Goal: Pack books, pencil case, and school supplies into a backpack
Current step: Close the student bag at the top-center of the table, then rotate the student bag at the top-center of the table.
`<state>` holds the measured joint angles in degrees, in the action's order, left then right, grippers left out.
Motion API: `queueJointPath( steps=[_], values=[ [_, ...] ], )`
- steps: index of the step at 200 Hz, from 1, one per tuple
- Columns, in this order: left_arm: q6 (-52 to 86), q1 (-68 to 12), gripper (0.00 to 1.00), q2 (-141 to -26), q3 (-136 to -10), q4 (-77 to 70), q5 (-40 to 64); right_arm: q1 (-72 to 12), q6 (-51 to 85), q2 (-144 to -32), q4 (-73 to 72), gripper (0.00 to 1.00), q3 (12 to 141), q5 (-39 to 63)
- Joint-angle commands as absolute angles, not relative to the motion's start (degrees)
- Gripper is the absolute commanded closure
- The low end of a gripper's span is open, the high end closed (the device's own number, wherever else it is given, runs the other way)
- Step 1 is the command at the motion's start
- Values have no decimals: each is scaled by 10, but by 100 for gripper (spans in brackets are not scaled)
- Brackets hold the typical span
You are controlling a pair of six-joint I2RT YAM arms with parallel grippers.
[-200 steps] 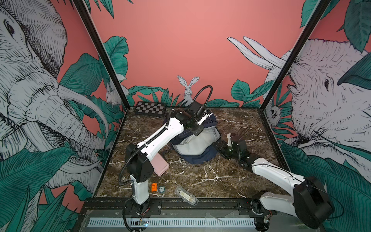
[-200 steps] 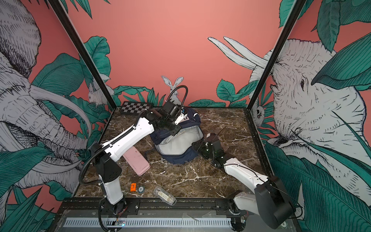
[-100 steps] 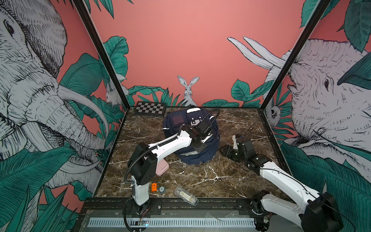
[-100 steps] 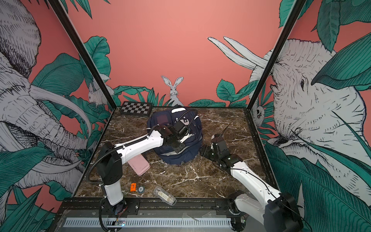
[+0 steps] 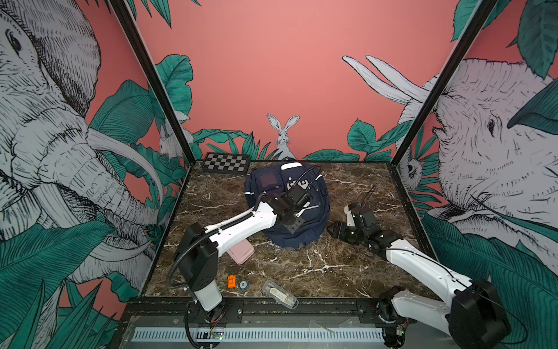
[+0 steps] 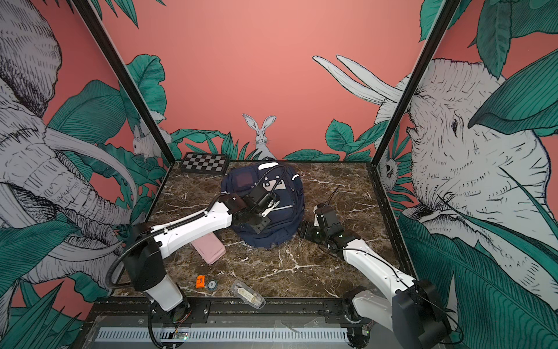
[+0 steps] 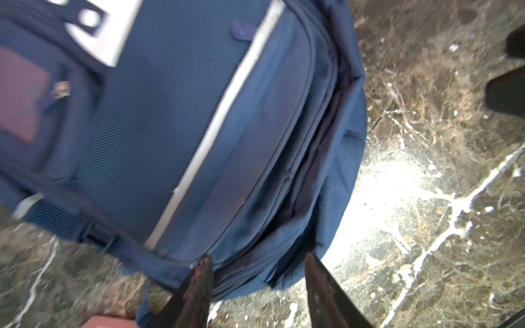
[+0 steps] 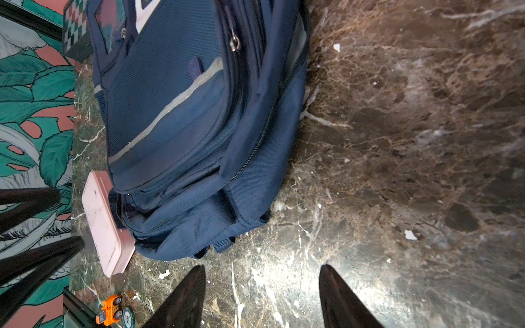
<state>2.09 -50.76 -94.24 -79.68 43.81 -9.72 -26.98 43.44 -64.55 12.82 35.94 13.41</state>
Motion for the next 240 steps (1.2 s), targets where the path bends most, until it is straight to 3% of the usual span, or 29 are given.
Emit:
queueJointPath(
  steps=[1, 63, 100, 166, 240],
  values=[
    [63, -500, 45, -887, -764, 431, -146, -281, 429, -652, 94, 38, 367, 154],
    [163, -391, 52, -804, -609, 366, -137, -333, 411, -693, 66, 43, 396, 166],
    [193, -303, 50, -814, -569, 329, -136, -366, 423, -746, 40, 44, 416, 168],
    [116, -246, 46, -876, -536, 235, -146, -385, 447, -781, 23, 40, 412, 182],
    [104, -192, 65, -940, -509, 125, -79, -385, 447, -777, 37, 39, 408, 186]
  ],
)
